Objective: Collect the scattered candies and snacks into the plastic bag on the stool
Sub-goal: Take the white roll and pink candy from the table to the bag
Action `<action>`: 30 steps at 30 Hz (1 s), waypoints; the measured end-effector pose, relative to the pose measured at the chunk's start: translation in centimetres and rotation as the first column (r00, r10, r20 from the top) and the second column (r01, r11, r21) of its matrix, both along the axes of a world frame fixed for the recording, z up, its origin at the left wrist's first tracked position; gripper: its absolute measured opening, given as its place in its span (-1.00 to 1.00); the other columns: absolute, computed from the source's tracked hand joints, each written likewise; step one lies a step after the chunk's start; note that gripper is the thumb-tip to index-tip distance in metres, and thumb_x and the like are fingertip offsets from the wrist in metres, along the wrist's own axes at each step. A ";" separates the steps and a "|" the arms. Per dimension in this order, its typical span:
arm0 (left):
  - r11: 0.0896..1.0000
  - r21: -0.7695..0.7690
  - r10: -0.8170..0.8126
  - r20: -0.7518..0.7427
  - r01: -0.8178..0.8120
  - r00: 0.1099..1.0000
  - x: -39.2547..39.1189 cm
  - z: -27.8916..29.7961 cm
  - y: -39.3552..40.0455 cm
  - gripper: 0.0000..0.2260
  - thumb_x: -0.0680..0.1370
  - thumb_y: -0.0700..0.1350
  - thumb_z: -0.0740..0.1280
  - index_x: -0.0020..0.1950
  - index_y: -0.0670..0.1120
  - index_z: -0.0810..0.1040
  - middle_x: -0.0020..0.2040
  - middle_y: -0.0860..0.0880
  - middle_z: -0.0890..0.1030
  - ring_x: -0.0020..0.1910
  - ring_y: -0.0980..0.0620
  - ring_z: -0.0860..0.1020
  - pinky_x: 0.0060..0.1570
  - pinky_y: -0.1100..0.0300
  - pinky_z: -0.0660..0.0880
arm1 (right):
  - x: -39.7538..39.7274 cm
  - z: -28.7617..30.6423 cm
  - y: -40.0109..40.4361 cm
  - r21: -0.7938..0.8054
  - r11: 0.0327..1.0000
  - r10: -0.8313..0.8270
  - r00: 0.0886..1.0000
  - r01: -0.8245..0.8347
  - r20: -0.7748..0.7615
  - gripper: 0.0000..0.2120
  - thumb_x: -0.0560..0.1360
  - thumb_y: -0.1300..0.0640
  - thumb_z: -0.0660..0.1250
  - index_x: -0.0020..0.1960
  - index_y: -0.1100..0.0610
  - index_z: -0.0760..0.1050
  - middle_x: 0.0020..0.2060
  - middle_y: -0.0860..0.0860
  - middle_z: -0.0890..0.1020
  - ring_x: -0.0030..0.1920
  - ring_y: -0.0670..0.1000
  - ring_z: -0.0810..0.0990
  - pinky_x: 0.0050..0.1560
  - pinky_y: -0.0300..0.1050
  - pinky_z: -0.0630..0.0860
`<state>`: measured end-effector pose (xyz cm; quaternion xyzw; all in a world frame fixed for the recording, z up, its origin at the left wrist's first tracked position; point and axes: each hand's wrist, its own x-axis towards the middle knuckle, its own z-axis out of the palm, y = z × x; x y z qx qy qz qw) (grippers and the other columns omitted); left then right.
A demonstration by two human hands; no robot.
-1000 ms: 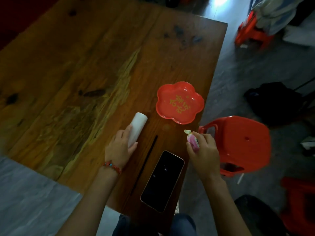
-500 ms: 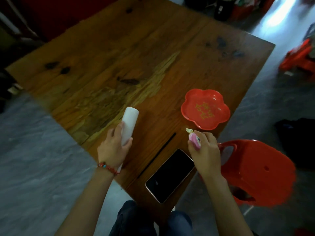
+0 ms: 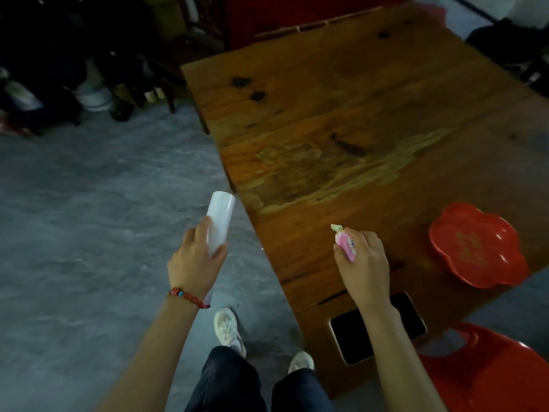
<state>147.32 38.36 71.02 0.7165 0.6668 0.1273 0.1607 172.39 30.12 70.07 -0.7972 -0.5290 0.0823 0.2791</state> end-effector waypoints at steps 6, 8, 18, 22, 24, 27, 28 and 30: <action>0.992 -0.031 0.122 0.031 -0.121 0.992 -8.8 -0.8 4.7 -0.54 0.41 -0.15 0.39 0.29 -0.17 0.39 0.04 -0.26 0.51 -0.22 -0.32 0.52 -0.35 -0.01 0.36 | -7.8 0.0 7.6 -0.012 0.995 0.097 0.995 -0.097 0.012 -0.66 0.40 0.22 0.41 0.16 0.22 0.48 -0.04 0.15 0.53 -0.04 0.04 0.48 -0.19 -0.21 0.34; 0.987 -0.033 0.156 0.037 -0.155 0.987 -12.1 -1.1 6.7 -0.54 0.41 -0.15 0.39 0.28 -0.16 0.39 0.03 -0.25 0.52 -0.22 -0.32 0.53 -0.34 -0.01 0.37 | -10.9 -0.1 10.5 -0.012 0.991 0.133 0.991 -0.133 -0.008 -0.66 0.41 0.22 0.41 0.16 0.22 0.48 -0.03 0.16 0.54 -0.02 0.09 0.50 -0.18 -0.18 0.40; 0.888 -0.027 0.461 0.035 -0.460 0.887 -27.6 -0.5 11.6 -0.50 0.45 -0.06 0.39 0.35 -0.12 0.36 0.13 -0.25 0.49 -0.12 -0.34 0.52 -0.24 -0.07 0.40 | -25.5 -0.3 23.0 0.032 0.927 0.373 0.927 -0.374 0.046 -0.71 0.35 0.25 0.45 0.05 0.24 0.53 -0.14 0.20 0.55 -0.14 0.20 0.53 -0.23 -0.01 0.50; 0.822 -0.026 0.570 0.039 -0.569 0.821 -32.2 -0.4 11.6 -0.48 0.44 -0.05 0.40 0.35 -0.13 0.35 0.14 -0.25 0.49 -0.09 -0.34 0.52 -0.21 -0.09 0.41 | -30.3 -0.2 26.8 0.050 0.877 0.478 0.878 -0.478 0.019 -0.74 0.34 0.26 0.46 0.02 0.22 0.55 -0.16 0.20 0.56 -0.15 0.21 0.54 -0.22 0.07 0.53; 0.783 -0.024 0.622 0.042 -0.621 0.782 -34.1 -0.4 11.7 -0.48 0.44 -0.06 0.40 0.35 -0.14 0.36 0.13 -0.26 0.49 -0.09 -0.34 0.52 -0.22 -0.08 0.41 | -32.7 -0.3 28.8 0.062 0.851 0.523 0.853 -0.522 -0.001 -0.75 0.35 0.26 0.45 0.02 0.21 0.56 -0.15 0.20 0.56 -0.15 0.21 0.54 -0.20 0.05 0.51; 0.720 -0.018 0.694 0.031 -0.694 0.719 -36.6 -0.6 12.0 -0.48 0.44 -0.06 0.40 0.35 -0.14 0.36 0.12 -0.25 0.50 -0.10 -0.32 0.53 -0.24 -0.05 0.40 | -36.4 -0.9 32.0 0.080 0.793 0.607 0.795 -0.604 -0.002 -0.76 0.35 0.26 0.45 0.01 0.22 0.56 -0.17 0.20 0.56 -0.15 0.21 0.53 -0.18 0.06 0.50; 0.694 -0.020 0.720 0.032 -0.720 0.693 -37.5 -0.8 12.2 -0.48 0.44 -0.05 0.40 0.35 -0.13 0.36 0.12 -0.24 0.50 -0.10 -0.32 0.53 -0.23 -0.06 0.41 | -37.6 -1.2 33.2 0.077 0.766 0.640 0.768 -0.638 0.000 -0.75 0.35 0.26 0.45 0.01 0.22 0.55 -0.17 0.20 0.57 -0.15 0.21 0.53 -0.18 0.07 0.51; 0.644 -0.014 0.764 0.052 -0.765 0.643 -39.1 -1.2 12.7 -0.49 0.43 -0.06 0.41 0.34 -0.13 0.37 0.11 -0.25 0.51 -0.11 -0.33 0.53 -0.22 -0.07 0.42 | -40.2 -1.5 35.5 0.070 0.713 0.698 0.716 -0.698 0.026 -0.75 0.36 0.23 0.44 0.03 0.21 0.55 -0.17 0.19 0.57 -0.17 0.18 0.53 -0.20 0.04 0.53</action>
